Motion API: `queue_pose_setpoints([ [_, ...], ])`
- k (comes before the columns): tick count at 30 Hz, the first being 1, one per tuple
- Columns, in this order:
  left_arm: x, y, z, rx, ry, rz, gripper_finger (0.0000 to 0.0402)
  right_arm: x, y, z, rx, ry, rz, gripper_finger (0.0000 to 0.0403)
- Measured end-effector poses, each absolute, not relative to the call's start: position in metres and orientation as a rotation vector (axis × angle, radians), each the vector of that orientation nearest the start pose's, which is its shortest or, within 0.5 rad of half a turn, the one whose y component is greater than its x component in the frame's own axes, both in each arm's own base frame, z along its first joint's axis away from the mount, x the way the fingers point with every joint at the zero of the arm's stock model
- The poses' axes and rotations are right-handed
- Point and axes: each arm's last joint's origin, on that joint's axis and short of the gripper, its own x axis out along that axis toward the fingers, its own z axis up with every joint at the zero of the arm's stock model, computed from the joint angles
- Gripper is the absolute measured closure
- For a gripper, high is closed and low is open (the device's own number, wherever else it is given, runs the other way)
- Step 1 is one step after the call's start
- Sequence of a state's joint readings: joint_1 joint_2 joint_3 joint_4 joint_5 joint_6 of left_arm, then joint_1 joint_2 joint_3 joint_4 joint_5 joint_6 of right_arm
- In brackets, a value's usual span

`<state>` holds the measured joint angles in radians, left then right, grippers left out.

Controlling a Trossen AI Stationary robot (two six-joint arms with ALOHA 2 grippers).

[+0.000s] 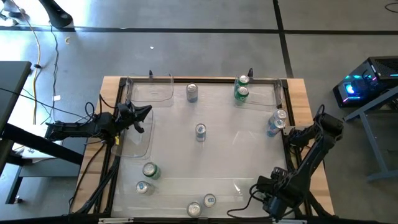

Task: Sort soda cans
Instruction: Put the bottom right green soda can into the top right transparent bin

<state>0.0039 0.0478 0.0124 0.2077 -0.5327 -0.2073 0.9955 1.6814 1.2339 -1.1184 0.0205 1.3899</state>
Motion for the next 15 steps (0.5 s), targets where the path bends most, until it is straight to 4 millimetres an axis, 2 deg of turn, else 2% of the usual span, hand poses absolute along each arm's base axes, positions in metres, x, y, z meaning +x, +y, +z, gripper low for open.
queue_pose_setpoints([
  [8,0.0945,0.0151,0.1833,-0.248,-0.224,0.516,0.0392,0.1587,0.2446,0.2252,0.329,1.538,-0.302,0.0052],
  [15,0.0945,0.0151,0.1833,-0.248,-0.224,0.517,0.0392,0.1585,0.2444,0.2264,0.348,1.537,-0.307,0.0109],
])
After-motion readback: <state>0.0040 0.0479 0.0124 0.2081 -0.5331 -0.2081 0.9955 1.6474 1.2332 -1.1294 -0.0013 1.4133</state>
